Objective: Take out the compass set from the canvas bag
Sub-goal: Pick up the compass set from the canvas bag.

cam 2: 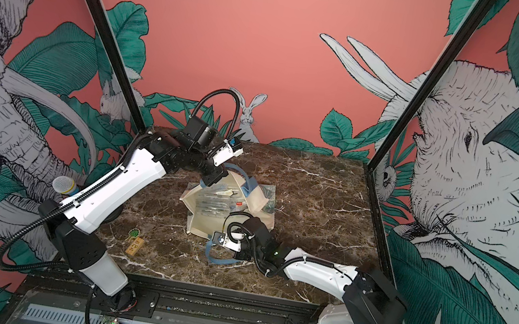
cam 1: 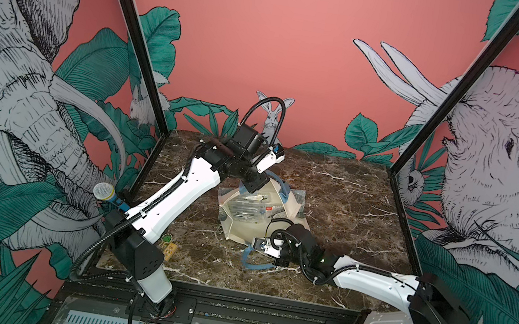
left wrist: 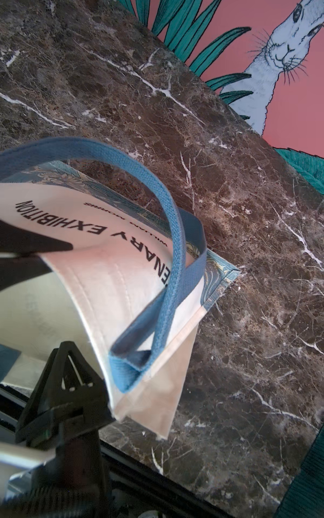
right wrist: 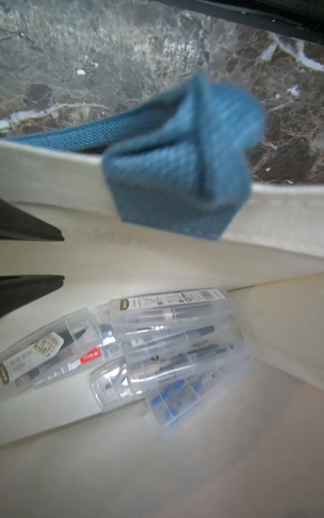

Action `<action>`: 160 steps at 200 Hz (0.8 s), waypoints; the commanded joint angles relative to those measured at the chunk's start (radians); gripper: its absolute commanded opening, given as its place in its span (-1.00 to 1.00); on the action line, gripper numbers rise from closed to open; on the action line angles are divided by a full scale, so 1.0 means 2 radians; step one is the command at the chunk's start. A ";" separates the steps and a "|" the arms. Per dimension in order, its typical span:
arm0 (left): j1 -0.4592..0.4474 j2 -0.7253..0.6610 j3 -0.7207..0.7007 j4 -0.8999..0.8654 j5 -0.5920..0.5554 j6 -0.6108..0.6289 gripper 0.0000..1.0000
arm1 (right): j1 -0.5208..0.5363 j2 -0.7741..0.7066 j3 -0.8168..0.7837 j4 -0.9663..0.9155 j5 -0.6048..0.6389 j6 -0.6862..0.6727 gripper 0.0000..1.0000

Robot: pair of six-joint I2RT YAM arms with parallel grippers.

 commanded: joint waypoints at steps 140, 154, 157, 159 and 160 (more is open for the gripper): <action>-0.003 -0.057 -0.039 0.050 0.046 -0.007 -1.00 | 0.020 0.153 0.302 -0.231 0.074 0.076 -0.21; -0.003 -0.061 -0.043 0.051 0.048 -0.006 -1.00 | 0.018 0.166 0.301 -0.222 0.068 0.078 -0.19; -0.002 -0.062 -0.044 0.052 0.048 -0.007 -1.00 | 0.017 0.168 0.300 -0.221 0.068 0.078 -0.19; -0.002 -0.063 -0.045 0.052 0.048 -0.006 -1.00 | 0.017 0.169 0.300 -0.220 0.067 0.078 -0.19; -0.002 -0.063 -0.045 0.053 0.048 -0.006 -1.00 | 0.016 0.171 0.299 -0.218 0.067 0.079 -0.19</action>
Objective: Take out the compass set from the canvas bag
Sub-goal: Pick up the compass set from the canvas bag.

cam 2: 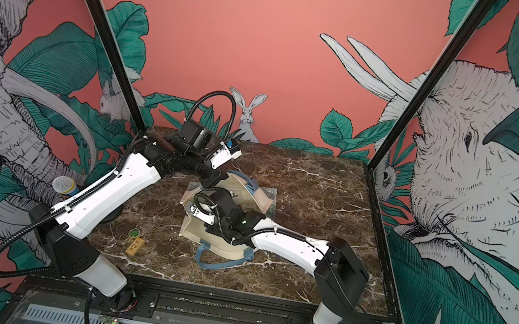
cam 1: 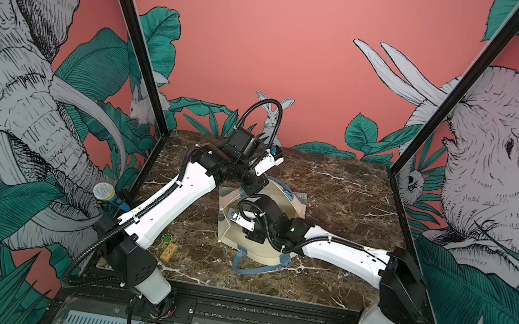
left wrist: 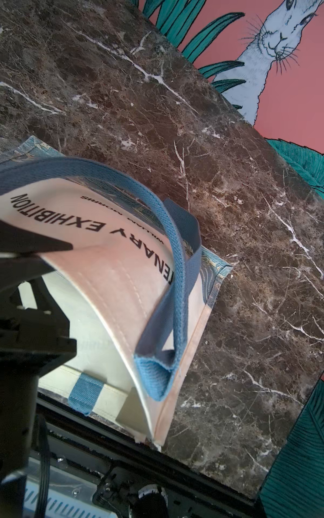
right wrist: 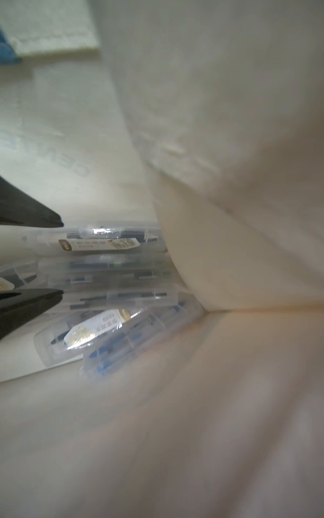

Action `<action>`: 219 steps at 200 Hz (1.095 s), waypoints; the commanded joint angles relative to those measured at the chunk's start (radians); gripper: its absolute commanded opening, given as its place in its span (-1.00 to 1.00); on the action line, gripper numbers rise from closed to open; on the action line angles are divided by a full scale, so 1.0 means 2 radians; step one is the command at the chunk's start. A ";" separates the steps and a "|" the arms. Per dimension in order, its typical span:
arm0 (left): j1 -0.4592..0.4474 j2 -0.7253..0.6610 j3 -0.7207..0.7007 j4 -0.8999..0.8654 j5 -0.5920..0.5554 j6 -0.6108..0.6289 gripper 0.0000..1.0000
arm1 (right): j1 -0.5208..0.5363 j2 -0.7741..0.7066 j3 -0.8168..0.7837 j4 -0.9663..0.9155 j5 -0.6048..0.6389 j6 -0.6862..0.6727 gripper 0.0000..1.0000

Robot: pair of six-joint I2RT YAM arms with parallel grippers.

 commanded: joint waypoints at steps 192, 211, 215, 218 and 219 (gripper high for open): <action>-0.003 -0.064 -0.040 0.030 0.013 0.006 -1.00 | -0.016 0.113 -0.008 0.076 0.046 -0.048 -0.27; -0.003 -0.065 -0.043 0.031 0.008 0.008 -1.00 | -0.016 0.105 -0.011 0.075 0.035 -0.041 -0.35; -0.003 -0.065 -0.043 0.031 0.007 0.007 -1.00 | -0.016 0.102 -0.012 0.074 0.033 -0.040 -0.36; -0.003 -0.065 -0.044 0.032 0.007 0.007 -1.00 | -0.016 0.101 -0.012 0.073 0.032 -0.039 -0.37; -0.003 -0.065 -0.044 0.032 0.006 0.007 -1.00 | -0.016 0.101 -0.012 0.073 0.032 -0.039 -0.37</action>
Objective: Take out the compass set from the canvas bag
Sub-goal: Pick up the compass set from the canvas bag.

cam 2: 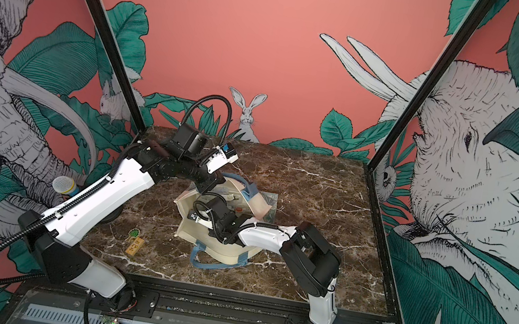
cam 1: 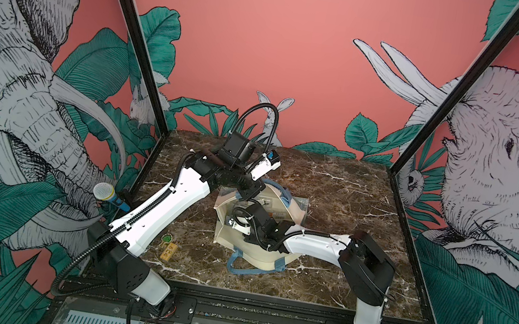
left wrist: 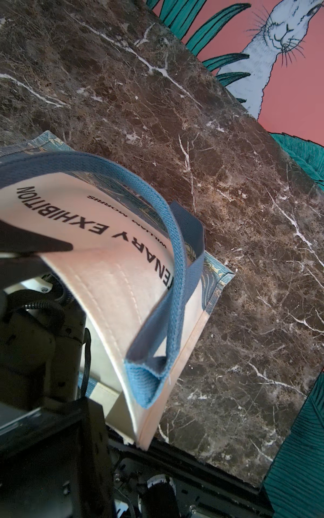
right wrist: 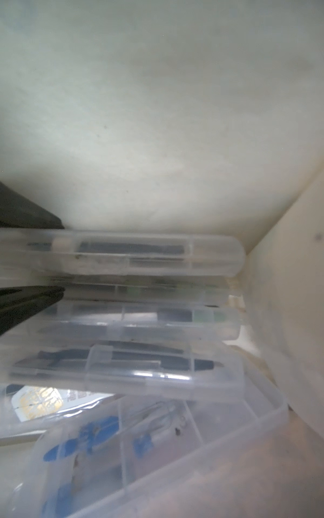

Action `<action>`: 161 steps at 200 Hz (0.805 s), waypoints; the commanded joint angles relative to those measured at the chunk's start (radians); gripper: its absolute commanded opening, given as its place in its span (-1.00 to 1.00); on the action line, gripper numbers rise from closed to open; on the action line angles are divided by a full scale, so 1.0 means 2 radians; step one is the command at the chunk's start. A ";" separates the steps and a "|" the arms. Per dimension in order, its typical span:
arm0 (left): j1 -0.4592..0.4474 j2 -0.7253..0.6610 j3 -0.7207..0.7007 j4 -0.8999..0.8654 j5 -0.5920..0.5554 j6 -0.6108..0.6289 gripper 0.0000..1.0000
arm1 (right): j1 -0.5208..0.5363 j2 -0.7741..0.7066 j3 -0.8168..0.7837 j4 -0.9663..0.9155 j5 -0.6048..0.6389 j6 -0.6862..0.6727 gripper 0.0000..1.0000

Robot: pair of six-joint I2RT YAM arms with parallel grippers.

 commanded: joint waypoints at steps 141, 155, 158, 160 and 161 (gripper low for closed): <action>-0.002 -0.034 -0.016 0.037 -0.040 -0.003 -1.00 | -0.001 -0.124 -0.016 -0.121 -0.038 0.064 -0.72; -0.002 -0.036 -0.019 0.041 -0.044 -0.007 -1.00 | -0.001 -0.137 -0.020 -0.135 -0.040 0.070 -0.73; -0.002 -0.036 -0.019 0.042 -0.044 -0.008 -1.00 | -0.001 -0.140 -0.020 -0.138 -0.040 0.072 -0.73; -0.002 -0.037 -0.019 0.043 -0.044 -0.008 -1.00 | -0.001 -0.142 -0.021 -0.140 -0.041 0.073 -0.73; -0.002 -0.037 -0.019 0.043 -0.044 -0.008 -1.00 | -0.001 -0.142 -0.021 -0.141 -0.042 0.073 -0.73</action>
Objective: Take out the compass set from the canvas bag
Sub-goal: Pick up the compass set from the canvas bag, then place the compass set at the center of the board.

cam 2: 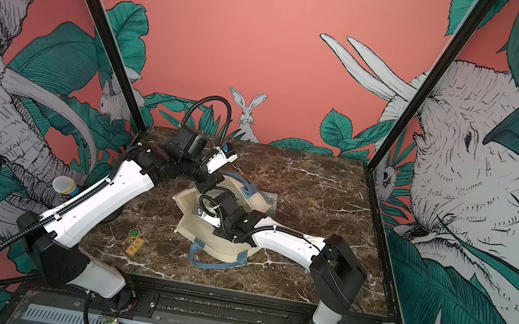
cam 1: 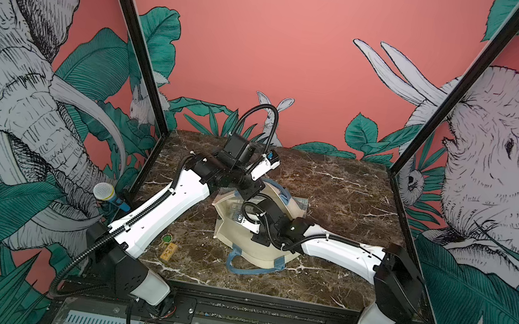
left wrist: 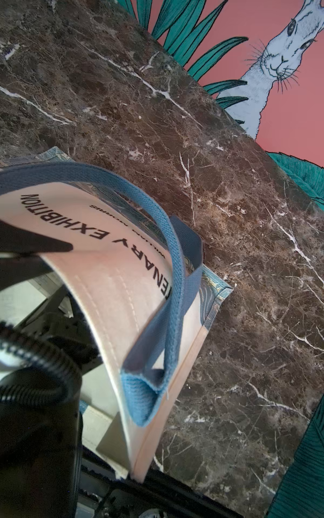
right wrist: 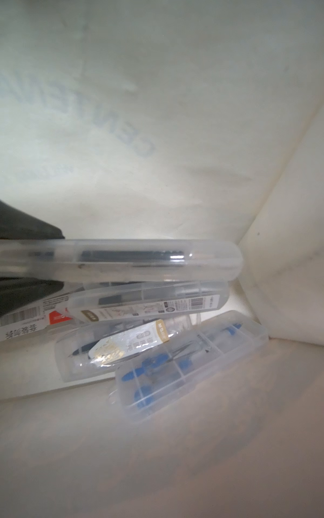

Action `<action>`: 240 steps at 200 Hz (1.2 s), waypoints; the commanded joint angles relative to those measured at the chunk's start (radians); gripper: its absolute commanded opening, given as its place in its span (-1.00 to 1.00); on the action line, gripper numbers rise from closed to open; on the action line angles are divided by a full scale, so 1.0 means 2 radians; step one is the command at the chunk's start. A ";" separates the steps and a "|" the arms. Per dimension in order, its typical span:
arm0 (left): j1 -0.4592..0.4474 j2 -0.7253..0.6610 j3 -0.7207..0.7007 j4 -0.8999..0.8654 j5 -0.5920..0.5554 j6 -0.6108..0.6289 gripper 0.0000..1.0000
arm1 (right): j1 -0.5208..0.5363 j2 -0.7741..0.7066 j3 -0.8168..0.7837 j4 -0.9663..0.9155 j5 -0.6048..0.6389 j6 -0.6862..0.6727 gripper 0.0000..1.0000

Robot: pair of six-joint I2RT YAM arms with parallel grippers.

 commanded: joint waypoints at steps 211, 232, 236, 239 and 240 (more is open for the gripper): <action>-0.001 -0.028 -0.012 0.075 -0.044 -0.044 -1.00 | -0.230 -0.291 0.028 -0.076 -0.147 0.174 -0.87; -0.001 -0.026 -0.012 0.073 -0.040 -0.043 -1.00 | -0.306 -0.251 0.006 -0.012 -0.190 0.228 -0.88; -0.001 -0.026 -0.011 0.072 -0.039 -0.042 -1.00 | -0.316 -0.243 0.003 -0.003 -0.193 0.235 -0.89; -0.001 -0.026 -0.012 0.072 -0.038 -0.041 -1.00 | -0.327 -0.234 -0.001 0.006 -0.196 0.243 -0.90; -0.001 -0.026 -0.013 0.072 -0.038 -0.042 -1.00 | -0.330 -0.230 -0.002 0.008 -0.198 0.246 -0.90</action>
